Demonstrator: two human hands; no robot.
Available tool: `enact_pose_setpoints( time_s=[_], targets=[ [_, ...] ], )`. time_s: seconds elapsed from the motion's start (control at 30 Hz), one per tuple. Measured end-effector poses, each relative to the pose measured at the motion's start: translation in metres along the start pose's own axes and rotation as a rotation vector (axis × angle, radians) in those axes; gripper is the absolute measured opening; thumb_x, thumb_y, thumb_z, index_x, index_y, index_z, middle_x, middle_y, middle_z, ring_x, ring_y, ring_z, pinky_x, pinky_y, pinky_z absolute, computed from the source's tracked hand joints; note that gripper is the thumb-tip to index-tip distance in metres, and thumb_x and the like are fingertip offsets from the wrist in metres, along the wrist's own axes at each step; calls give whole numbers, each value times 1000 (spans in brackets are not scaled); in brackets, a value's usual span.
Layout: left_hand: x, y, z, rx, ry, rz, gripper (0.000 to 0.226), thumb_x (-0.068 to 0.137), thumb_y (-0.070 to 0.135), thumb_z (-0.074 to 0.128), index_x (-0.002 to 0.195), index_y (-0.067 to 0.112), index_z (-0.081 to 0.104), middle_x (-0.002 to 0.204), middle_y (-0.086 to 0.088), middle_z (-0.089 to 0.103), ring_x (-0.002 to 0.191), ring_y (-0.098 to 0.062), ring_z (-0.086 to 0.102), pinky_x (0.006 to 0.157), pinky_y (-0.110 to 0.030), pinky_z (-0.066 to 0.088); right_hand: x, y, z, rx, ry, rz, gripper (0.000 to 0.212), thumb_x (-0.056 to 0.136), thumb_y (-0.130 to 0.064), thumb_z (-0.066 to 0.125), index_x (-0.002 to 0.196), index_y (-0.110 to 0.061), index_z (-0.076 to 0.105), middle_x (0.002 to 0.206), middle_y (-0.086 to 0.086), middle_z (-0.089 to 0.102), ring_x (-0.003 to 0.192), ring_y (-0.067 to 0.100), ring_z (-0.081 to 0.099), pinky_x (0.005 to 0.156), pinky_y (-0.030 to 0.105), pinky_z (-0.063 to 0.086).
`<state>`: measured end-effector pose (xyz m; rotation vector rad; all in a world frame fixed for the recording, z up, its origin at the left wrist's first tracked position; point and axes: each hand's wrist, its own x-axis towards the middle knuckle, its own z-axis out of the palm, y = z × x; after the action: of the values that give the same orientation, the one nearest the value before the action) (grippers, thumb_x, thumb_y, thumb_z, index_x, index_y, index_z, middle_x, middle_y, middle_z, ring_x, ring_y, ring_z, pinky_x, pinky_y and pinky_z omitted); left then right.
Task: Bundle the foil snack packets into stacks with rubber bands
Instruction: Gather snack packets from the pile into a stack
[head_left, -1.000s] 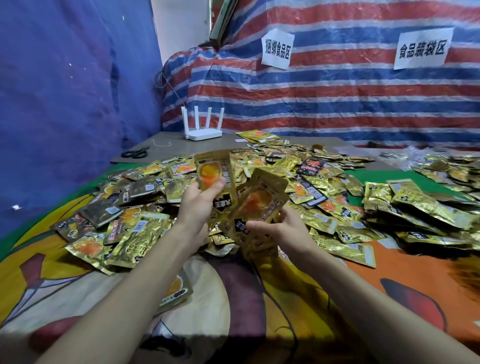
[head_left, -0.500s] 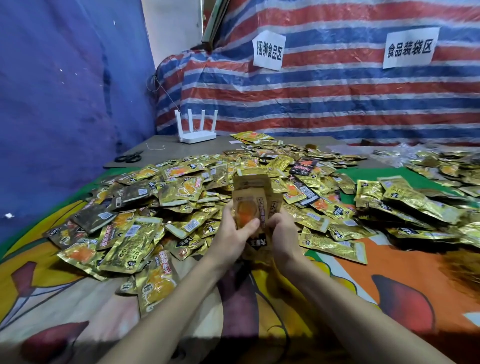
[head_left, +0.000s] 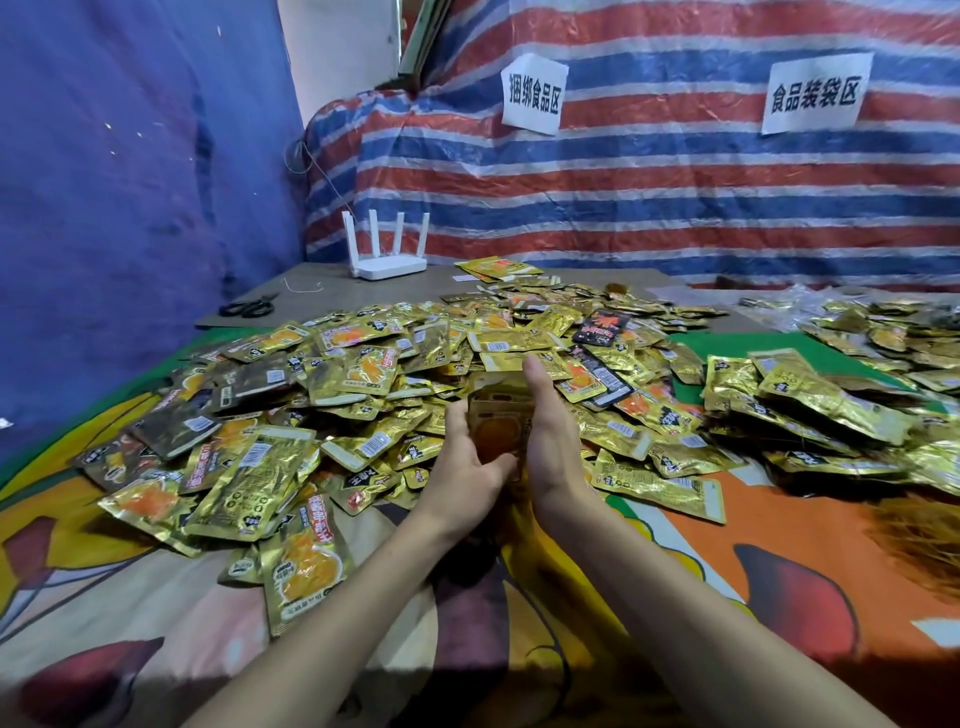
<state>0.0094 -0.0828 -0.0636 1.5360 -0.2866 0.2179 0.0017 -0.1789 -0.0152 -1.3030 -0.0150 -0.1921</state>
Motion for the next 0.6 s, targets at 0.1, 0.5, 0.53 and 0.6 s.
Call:
enact_pose_setpoints(
  time_s=[0.1,0.5,0.53,0.6],
  targets=[
    [2,5,-6,74,28,46,52,64,15,74,110,21,51,103,-5,70,90,-10,69,78,-22,55,6,-1,1,4,30,31,34,94,-40,61,85,-11,77,75,1,76,64,10,71,54,22,54],
    [9,28,-1,316,-185,191,46,56,35,75,101,30,64,87,10,70,79,-4,64,73,-23,51,12,-14,-3,-49,-45,-16,47,68,-39,70,85,4,63,85,10,64,82,22,57,75,37,45],
    [7,26,2,257,-180,179,48,57,31,75,103,25,64,87,10,69,79,-1,63,73,-19,49,13,-14,-2,-81,-57,-12,43,68,-37,68,86,2,62,85,9,62,82,21,56,75,37,44],
    [3,18,9,125,-126,138,60,62,13,75,120,7,58,104,-1,68,95,-7,64,84,-20,50,13,-10,-3,-134,-85,38,44,78,-45,68,97,-6,62,94,5,63,89,21,59,84,39,48]
  ],
)
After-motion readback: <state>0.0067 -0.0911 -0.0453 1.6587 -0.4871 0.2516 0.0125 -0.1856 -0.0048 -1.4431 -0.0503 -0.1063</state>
